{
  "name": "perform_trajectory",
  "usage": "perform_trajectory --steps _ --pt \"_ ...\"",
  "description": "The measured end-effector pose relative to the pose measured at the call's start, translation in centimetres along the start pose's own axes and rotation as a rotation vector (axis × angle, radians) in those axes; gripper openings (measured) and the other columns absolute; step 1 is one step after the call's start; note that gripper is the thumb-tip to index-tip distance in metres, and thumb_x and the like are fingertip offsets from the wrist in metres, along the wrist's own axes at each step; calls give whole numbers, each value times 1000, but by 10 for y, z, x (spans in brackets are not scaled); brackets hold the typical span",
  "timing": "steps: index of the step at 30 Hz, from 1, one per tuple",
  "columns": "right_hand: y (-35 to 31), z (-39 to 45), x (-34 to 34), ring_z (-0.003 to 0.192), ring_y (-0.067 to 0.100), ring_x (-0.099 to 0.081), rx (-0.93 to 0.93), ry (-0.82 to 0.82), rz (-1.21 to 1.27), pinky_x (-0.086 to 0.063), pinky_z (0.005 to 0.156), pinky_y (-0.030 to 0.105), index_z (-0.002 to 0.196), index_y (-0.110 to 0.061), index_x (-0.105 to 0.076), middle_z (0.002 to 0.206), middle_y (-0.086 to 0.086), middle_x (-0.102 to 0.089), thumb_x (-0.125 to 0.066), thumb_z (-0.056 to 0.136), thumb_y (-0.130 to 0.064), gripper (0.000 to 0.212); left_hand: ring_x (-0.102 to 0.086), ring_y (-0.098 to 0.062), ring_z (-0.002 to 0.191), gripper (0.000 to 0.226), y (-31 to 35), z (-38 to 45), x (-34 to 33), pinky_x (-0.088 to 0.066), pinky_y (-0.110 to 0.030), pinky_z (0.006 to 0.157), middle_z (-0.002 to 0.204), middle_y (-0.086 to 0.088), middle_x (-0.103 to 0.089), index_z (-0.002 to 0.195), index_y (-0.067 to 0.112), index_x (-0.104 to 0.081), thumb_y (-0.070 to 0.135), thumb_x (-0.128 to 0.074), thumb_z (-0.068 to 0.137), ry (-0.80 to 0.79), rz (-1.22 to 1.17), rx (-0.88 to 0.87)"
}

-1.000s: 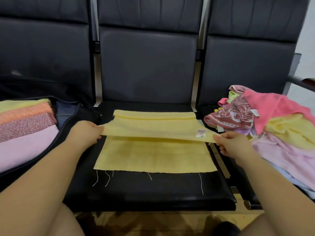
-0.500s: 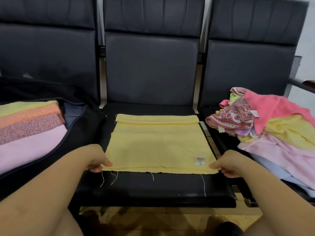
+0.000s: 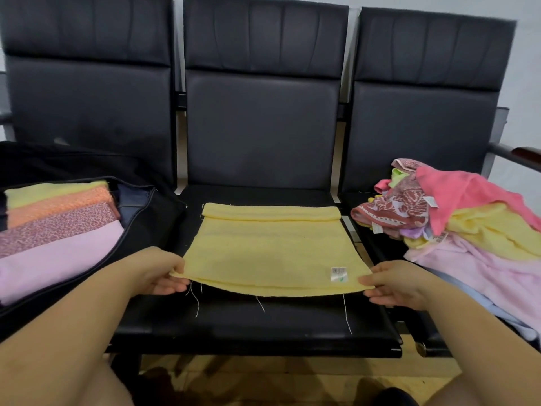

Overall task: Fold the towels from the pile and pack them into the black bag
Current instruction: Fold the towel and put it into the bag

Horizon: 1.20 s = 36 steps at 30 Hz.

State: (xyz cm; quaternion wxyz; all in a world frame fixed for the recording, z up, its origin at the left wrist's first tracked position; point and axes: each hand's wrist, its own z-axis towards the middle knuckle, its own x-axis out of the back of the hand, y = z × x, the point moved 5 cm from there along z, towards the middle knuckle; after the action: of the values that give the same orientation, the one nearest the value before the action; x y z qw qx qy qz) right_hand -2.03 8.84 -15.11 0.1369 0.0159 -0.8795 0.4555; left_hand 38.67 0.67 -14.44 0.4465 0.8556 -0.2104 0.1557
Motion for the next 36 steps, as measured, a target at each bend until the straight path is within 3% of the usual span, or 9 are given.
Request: perform_trajectory --steps 4,8,13,16,18,22,27,32,36 --pt "-4 -6 4 71 18 -64 83 1 98 -56 58 27 111 -3 -58 83 9 -69 -68 83 -1 29 -66 -18 55 29 4 -9 6 -47 -26 52 70 -13 -72 112 0 -58 -1 -47 86 54 -136 -79" --pt "-20 -20 9 71 17 -62 183 -23 272 -54 61 28 123 -19 -52 84 8 -68 -67 83 -1 46 -66 -20 57 55 16 -24 10 -48 -30 55 75 -15 -72 136 25 -45 -2 -42 88 32 -323 -252" --pt "-63 -62 20 58 7 -60 358 -102 448 -56 57 23 109 -14 -69 71 -1 -65 -85 56 -19 56 -68 -9 55 39 54 -63 32 -55 -21 54 68 -1 -73 111 26 -62 3 -35 94 -29 -629 -510" --pt "-104 -95 34 51 5 -58 528 -109 555 -54 49 20 104 -10 -69 68 0 -60 -68 75 -21 31 -69 -7 58 42 84 -98 51 -54 -16 51 69 0 -73 89 18 -73 6 -34 96 -89 -830 -650" --pt "-135 -124 43 49 3 -56 652 -125 666 -54 49 20 80 -15 -77 62 -3 -59 -69 69 -28 19 -69 -7 58 50 105 -124 66 -55 -17 52 68 0 -73 70 20 -79 8 -36 94 -120 -918 -760" --pt "-175 -162 57 54 0 -60 835 -124 752 -59 62 23 65 -23 -78 59 -9 -61 -54 76 -35 29 -69 -5 63 49 139 -157 93 -55 -16 56 72 4 -73 67 25 -78 17 -38 95 -145 -987 -916" --pt "-160 -114 51 66 7 -66 734 -81 737 -60 70 36 89 -19 -71 70 -1 -67 -68 73 -25 17 -70 -6 62 34 124 -110 72 -56 -17 53 70 2 -73 75 20 -75 27 -49 95 -15 -912 -705" --pt "-99 -36 23 73 13 -72 496 -29 704 -60 58 37 99 -21 -69 74 0 -70 -93 39 -30 65 -72 -11 65 16 74 -34 24 -58 -21 57 70 -2 -74 104 17 -63 17 -48 97 -31 -919 -465" --pt "-75 7 14 75 11 -71 402 60 681 -51 83 43 127 -23 -54 76 -5 -72 -51 94 -21 33 -69 -18 76 23 57 0 9 -55 -33 68 71 -4 -73 116 18 -56 15 -40 100 -39 -878 -363"
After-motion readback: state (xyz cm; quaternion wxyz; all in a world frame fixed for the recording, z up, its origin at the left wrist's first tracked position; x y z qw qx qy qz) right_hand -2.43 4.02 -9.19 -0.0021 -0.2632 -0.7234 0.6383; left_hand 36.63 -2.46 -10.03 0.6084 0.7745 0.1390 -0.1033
